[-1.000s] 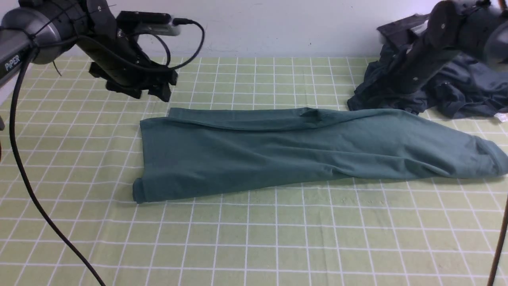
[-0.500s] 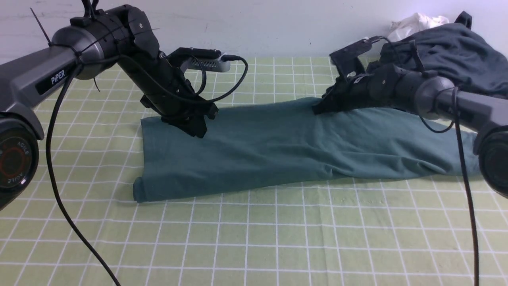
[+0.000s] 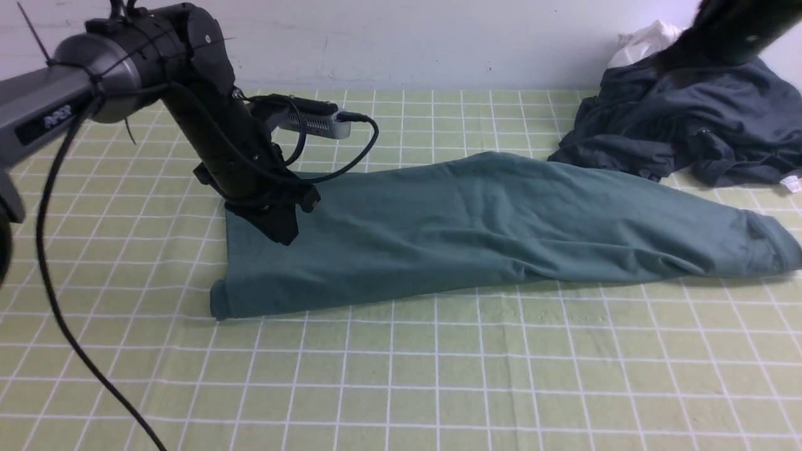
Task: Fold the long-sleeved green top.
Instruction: Use the right arm to clamp the right edge of the fabric
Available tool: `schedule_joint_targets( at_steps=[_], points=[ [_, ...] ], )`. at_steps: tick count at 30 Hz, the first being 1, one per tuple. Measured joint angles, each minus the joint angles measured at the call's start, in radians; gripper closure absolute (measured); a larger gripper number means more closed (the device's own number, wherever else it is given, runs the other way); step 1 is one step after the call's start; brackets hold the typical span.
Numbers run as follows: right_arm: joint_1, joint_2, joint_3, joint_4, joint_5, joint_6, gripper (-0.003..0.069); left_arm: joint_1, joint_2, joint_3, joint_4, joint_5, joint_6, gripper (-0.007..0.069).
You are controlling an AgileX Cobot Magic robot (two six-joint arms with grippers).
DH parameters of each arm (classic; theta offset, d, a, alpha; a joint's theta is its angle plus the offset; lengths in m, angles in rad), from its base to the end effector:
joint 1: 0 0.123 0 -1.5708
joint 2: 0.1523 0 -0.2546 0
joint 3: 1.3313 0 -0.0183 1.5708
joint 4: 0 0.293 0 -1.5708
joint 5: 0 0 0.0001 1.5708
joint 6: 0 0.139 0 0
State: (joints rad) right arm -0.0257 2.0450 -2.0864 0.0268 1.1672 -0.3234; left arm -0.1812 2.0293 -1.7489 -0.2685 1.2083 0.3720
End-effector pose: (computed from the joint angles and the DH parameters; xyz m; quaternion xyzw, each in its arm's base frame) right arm 0.5079 -0.0096 0.2652 -0.1413 0.9543 -0.0326 0.2613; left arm 0.4475 -0.1171 0.1608 0.2343 0.9599 -0.1202 0.0957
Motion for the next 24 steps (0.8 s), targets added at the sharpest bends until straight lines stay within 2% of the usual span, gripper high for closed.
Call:
schedule_joint_targets(
  at_steps=[7, 9, 12, 16, 17, 18, 21, 24],
  points=[
    [-0.193, -0.067, 0.186, 0.055, 0.035, 0.044, 0.0602, 0.000, -0.390, 0.203, -0.012, 0.009, 0.034, 0.0556],
    [-0.228, -0.067, 0.261, 0.075, 0.009, 0.042, 0.0589, 0.000, -0.466, 0.235, -0.017, 0.016, 0.036, 0.0556],
    [-0.289, -0.064, 0.433, 0.142, -0.107, 0.042, 0.0529, 0.000, -0.665, 0.338, -0.022, -0.020, 0.037, 0.0556],
    [-0.319, -0.055, 0.571, 0.180, -0.229, 0.040, 0.0345, 0.000, -0.838, 0.501, 0.004, -0.109, 0.037, 0.0556],
    [-0.319, -0.053, 0.575, 0.180, -0.229, 0.040, 0.0335, 0.000, -0.851, 0.509, 0.009, -0.114, 0.037, 0.0556],
    [-0.319, -0.043, 0.590, 0.189, -0.260, 0.040, 0.0262, 0.000, -0.886, 0.563, 0.022, -0.124, 0.037, 0.0556],
    [-0.320, -0.002, 0.596, 0.211, -0.302, 0.061, 0.0125, 0.000, -0.944, 0.677, 0.053, -0.156, 0.037, 0.0556],
    [-0.320, 0.049, 0.596, 0.238, -0.327, 0.108, 0.0073, 0.000, -0.953, 0.750, 0.079, -0.212, 0.037, 0.0556]
  ],
)
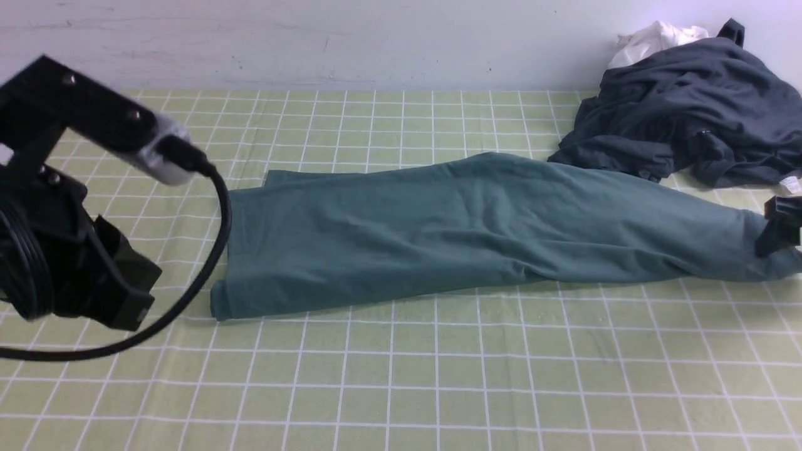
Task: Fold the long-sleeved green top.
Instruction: Use the right arm to clamp the right edge of the fabric, then use the right arm to drag the right edge of the fabric to the left and folds it over the left edge
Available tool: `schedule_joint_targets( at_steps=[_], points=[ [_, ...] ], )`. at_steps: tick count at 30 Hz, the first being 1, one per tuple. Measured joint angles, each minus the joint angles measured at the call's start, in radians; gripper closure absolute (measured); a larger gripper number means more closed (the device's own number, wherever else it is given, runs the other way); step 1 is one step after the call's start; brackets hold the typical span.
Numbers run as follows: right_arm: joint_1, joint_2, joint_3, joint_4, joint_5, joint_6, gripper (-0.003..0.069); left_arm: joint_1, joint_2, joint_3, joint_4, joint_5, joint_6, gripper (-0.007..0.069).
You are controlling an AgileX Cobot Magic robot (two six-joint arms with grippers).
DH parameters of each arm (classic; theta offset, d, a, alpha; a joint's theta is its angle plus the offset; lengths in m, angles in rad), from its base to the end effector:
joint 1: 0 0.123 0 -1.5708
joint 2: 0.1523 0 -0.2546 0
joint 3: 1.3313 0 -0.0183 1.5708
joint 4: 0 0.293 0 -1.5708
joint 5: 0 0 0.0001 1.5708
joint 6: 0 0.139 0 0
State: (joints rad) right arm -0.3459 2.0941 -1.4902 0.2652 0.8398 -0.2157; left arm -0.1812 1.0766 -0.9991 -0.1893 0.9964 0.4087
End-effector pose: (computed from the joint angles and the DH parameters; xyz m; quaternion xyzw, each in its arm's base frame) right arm 0.4366 -0.1285 0.0601 0.1412 0.9784 0.0737 0.1316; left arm 0.2754 -0.0728 0.2701 0.2519 0.9199 -0.0577 0.2951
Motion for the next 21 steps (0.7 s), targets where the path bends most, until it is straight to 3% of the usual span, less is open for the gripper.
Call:
schedule_joint_targets(
  at_steps=[3, 6, 10, 13, 16, 21],
  points=[
    [0.000, 0.023, -0.002, 0.021, -0.023, 0.045, 0.0083, 0.000, 0.009, 0.032, 0.017, -0.058, 0.001, 0.0556],
    [0.000, 0.024, -0.002, 0.026, -0.027, 0.051, 0.0146, 0.000, 0.019, 0.040, 0.023, -0.083, 0.001, 0.0556],
    [0.001, 0.014, 0.000, 0.041, -0.023, 0.017, 0.0442, 0.000, 0.038, 0.042, 0.023, -0.088, 0.001, 0.0556],
    [-0.001, -0.030, 0.000, 0.038, -0.021, -0.034, 0.0606, 0.000, 0.046, 0.042, 0.023, -0.092, 0.001, 0.0556],
    [-0.011, -0.105, 0.000, -0.020, -0.018, -0.055, 0.0624, 0.000, 0.048, 0.042, 0.023, -0.106, 0.001, 0.0556],
    [-0.045, -0.240, 0.000, -0.243, -0.007, -0.051, 0.0624, 0.000, 0.048, 0.043, -0.005, -0.131, 0.001, 0.0556]
  ],
)
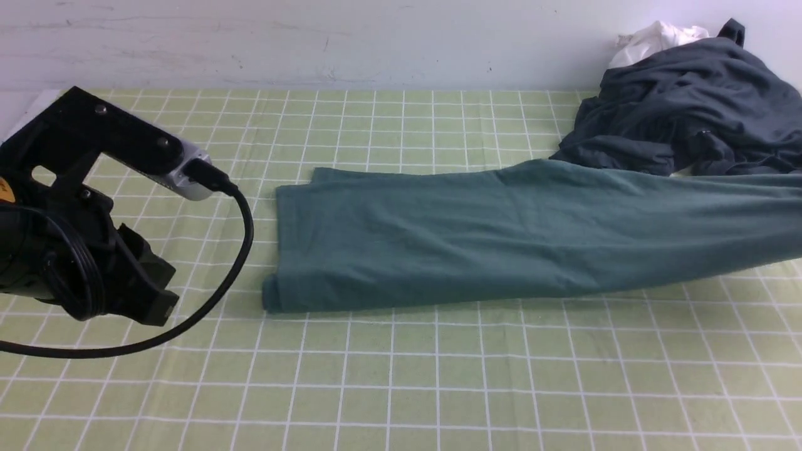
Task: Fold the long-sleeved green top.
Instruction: Use the right arm to drag the right edge of the fabric to the left and folds it over the left edge
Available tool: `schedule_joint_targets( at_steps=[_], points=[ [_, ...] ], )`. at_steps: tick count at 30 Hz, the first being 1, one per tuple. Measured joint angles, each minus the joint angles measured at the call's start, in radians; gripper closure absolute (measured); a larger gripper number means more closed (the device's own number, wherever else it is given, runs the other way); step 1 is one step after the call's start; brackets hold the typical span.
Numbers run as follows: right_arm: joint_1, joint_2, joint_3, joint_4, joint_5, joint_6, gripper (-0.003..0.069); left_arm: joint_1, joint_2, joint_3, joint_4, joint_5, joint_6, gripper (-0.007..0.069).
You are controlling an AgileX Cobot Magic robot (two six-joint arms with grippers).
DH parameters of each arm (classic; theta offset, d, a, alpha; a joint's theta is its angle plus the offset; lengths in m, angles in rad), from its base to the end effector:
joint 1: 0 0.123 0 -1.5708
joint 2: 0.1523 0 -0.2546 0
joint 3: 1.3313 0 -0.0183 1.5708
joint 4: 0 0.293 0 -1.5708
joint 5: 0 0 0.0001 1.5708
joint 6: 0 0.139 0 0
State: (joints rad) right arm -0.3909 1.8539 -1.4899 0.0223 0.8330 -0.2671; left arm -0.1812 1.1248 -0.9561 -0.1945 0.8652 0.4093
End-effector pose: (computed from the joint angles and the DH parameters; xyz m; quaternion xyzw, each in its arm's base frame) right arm 0.4225 -0.1716 0.1669 0.0656 0.9713 -0.0646 0.2193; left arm 0.2925 -0.0744 0.2502 0.2400 0.9171 -0.0543 0.3138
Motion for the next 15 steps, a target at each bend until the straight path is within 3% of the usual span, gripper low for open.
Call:
schedule_joint_targets(
  at_steps=[3, 6, 10, 15],
  points=[
    [0.004, -0.083, 0.000, -0.069, 0.003, 0.056, 0.0624, 0.000, 0.000, 0.000, -0.036, -0.013, 0.000, 0.0556],
    [0.050, -0.168, 0.000, -0.048, -0.008, 0.107, 0.0624, 0.000, 0.000, 0.000, -0.069, -0.013, 0.000, 0.0556],
    [0.200, -0.234, 0.000, 0.081, -0.068, 0.125, 0.0624, 0.000, 0.000, 0.000, -0.084, -0.013, 0.000, 0.0556],
    [0.489, -0.218, 0.000, 0.255, -0.226, 0.116, 0.0624, 0.000, 0.000, 0.000, -0.087, -0.013, 0.000, 0.0556]
  ],
)
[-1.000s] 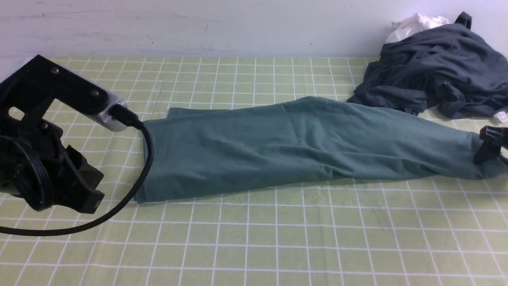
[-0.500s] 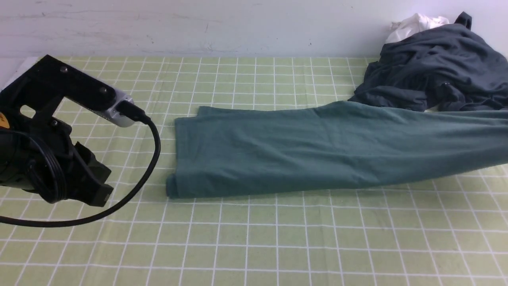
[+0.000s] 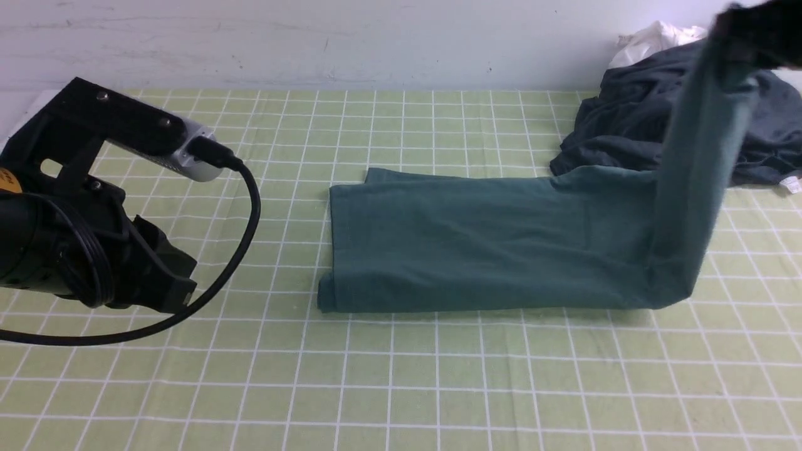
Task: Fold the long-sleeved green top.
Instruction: Use the right arm to drag the right edge of the fabric to the left and folds it over the left edge
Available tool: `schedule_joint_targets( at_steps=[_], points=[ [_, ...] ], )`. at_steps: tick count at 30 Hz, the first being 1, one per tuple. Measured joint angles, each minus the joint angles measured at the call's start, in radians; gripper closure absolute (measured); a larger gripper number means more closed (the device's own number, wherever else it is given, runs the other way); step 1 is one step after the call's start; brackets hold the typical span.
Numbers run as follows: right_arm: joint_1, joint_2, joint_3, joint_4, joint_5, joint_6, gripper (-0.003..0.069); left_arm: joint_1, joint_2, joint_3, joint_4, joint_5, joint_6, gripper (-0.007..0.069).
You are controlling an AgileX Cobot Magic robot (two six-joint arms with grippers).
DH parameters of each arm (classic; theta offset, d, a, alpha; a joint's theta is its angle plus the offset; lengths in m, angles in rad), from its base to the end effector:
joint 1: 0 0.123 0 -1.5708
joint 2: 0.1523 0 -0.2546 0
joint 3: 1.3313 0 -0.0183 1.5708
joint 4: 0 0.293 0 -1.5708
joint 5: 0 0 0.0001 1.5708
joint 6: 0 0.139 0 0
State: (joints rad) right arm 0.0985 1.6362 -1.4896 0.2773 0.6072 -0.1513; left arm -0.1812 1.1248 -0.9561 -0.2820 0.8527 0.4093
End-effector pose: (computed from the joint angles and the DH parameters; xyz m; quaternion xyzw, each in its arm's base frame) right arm 0.4536 0.0667 0.2895 -0.0439 0.8924 0.1091 0.4357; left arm 0.2925 -0.0832 0.2534 0.2213 0.9156 -0.0934 0.3226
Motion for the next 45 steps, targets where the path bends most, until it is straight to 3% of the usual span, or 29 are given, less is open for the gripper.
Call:
schedule_joint_targets(
  at_steps=[5, 10, 11, 16, 22, 25, 35, 38, 45],
  points=[
    [0.255, 0.138, 0.000, 0.127, -0.210, -0.056, 0.0624, 0.000, 0.000, 0.000, -0.004, 0.000, 0.000, 0.0556],
    [0.419, 0.329, -0.002, 0.169, -0.355, -0.114, 0.0588, 0.000, 0.000, 0.000, -0.012, -0.001, 0.000, 0.0556],
    [0.423, 0.335, -0.001, 0.169, -0.363, -0.116, 0.0588, 0.000, 0.000, 0.000, -0.011, -0.001, 0.000, 0.0556],
    [0.486, 0.461, -0.107, 0.198, -0.389, -0.132, 0.0414, 0.000, 0.000, 0.024, -0.015, -0.022, 0.000, 0.0556],
    [0.499, 0.462, -0.218, 0.162, -0.331, -0.161, 0.0344, 0.000, 0.000, 0.029, -0.019, -0.022, 0.000, 0.0556],
    [0.489, 0.457, -0.237, 0.140, -0.274, -0.161, 0.0370, 0.000, 0.000, 0.029, -0.020, -0.022, 0.000, 0.0556],
    [0.524, 0.634, -0.240, 0.164, -0.173, -0.142, 0.0596, 0.000, -0.002, 0.029, -0.013, -0.020, 0.047, 0.0556],
    [0.539, 0.659, -0.240, 0.169, -0.176, -0.162, 0.0622, 0.000, -0.023, 0.029, 0.013, -0.017, 0.078, 0.0556],
    [0.523, 0.497, -0.334, 0.138, -0.095, -0.361, 0.0643, 0.000, -0.220, 0.036, 0.072, -0.041, 0.100, 0.0556]
  ],
)
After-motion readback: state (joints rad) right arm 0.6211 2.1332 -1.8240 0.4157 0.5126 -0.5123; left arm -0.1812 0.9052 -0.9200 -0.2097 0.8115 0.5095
